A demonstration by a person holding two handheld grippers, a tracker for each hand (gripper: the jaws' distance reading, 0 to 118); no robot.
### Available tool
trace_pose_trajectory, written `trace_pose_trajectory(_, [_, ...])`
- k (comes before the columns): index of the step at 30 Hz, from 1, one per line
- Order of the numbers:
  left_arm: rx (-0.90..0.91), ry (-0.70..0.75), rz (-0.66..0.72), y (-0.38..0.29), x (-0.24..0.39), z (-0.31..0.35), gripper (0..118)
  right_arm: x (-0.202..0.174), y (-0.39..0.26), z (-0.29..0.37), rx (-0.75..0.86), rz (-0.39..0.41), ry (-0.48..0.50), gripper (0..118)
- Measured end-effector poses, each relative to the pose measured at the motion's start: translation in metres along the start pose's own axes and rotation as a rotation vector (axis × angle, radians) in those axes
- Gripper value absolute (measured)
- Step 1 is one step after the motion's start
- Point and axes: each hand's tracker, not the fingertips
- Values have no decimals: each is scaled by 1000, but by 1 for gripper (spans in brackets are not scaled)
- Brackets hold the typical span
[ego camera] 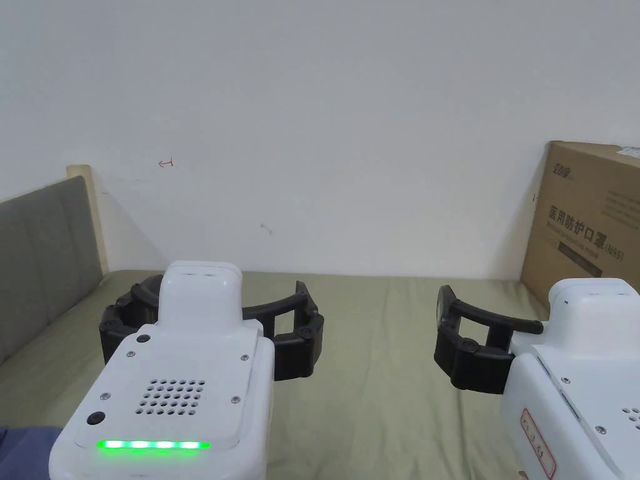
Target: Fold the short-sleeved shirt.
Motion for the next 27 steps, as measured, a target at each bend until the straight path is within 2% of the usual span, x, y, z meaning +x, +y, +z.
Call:
trace_pose_trajectory(13, [7,-12,-1,-2,1,1,118,4,-4,0,-1,-11,-2,118])
trace_pose_trajectory(15, [6,-22,-28,-3,2,1,118,2,-5,-1,-19,7,-37,118])
trace_pose_trajectory(17, [-25,-9,-85,-7,5,-1,116,3,-7,-2,-38,9,-11,118])
trace_pose_trajectory(18, [-49,-11,-106,-9,6,-3,110,3,-9,-2,-50,8,6,113])
trace_pose_trajectory(19, [-53,-25,-96,-12,5,-3,75,4,-11,0,-50,-8,40,81])
trace_pose_trajectory(20, [-72,-46,-87,-14,5,-4,28,4,-13,2,-35,-18,71,35])
trace_pose_trajectory(21, [-113,-61,-68,-17,4,-9,0,3,-15,3,-43,-10,47,2])
trace_pose_trajectory(22, [-159,-36,-65,-21,3,-12,0,1,-17,0,-56,5,32,2])
trace_pose_trajectory(25, [-223,-131,49,-30,-8,-20,0,4,-24,0,-72,-24,81,2])
trace_pose_trajectory(27, [-228,-100,42,-36,-10,-22,0,4,-29,-2,-79,-16,60,2])
